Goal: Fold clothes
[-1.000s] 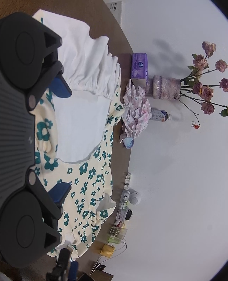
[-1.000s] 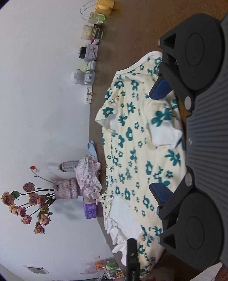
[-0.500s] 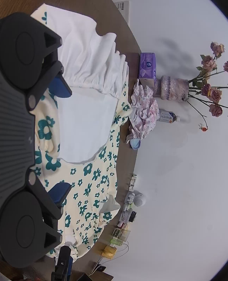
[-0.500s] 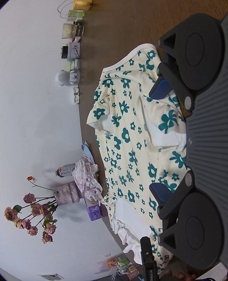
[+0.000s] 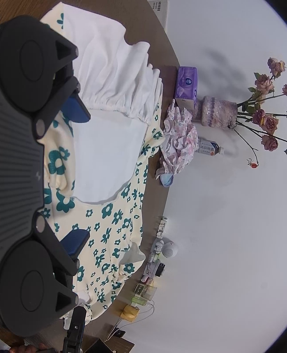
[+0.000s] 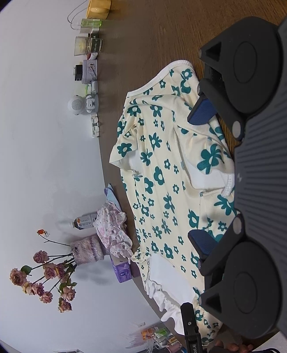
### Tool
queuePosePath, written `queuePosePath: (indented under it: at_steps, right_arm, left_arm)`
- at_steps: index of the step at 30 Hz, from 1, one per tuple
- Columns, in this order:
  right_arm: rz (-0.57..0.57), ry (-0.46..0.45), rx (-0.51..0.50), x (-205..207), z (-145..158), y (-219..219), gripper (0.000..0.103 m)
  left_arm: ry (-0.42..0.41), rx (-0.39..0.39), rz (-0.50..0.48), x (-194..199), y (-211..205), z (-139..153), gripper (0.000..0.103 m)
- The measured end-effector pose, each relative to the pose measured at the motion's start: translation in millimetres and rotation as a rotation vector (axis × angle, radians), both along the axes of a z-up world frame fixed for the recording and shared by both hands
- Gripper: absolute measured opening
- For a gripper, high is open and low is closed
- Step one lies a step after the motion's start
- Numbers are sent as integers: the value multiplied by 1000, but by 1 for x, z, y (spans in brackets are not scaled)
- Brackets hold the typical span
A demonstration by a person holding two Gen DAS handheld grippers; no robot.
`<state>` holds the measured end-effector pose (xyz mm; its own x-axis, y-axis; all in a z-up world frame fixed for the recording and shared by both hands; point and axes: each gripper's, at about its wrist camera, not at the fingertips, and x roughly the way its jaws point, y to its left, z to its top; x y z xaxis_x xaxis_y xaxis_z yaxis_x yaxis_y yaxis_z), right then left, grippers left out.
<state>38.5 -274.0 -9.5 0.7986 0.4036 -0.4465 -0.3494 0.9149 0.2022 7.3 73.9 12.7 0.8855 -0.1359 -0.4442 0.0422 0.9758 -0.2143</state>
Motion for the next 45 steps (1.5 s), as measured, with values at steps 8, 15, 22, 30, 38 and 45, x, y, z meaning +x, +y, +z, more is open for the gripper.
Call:
queuePosePath:
  at_steps: [8,15,22,30,38,45]
  right_arm:
    - [-9,-17,8,-3,0,-1,103]
    - [-10,-22,22,-3,1,-2,103]
    - [-12,-21,43,-4,0,-4,103]
    - [-19,-22,54,-3,0,-5,103]
    - [-22,-26,55,-4,0,-5,103]
    - [-10,-24,52,-4,0,-5,103]
  left_arm:
    - [-23,11,8,-4,-1,1,103]
    - [-20,17,16,-4,-2,1,103]
    - [-16,18,16,-4,-2,1,103]
    - [-19,-3,-5,-3,0,1,103]
    - [-54,6,21,-8,-1,2,103]
    - [-64,-2,33,-10,0,2,103]
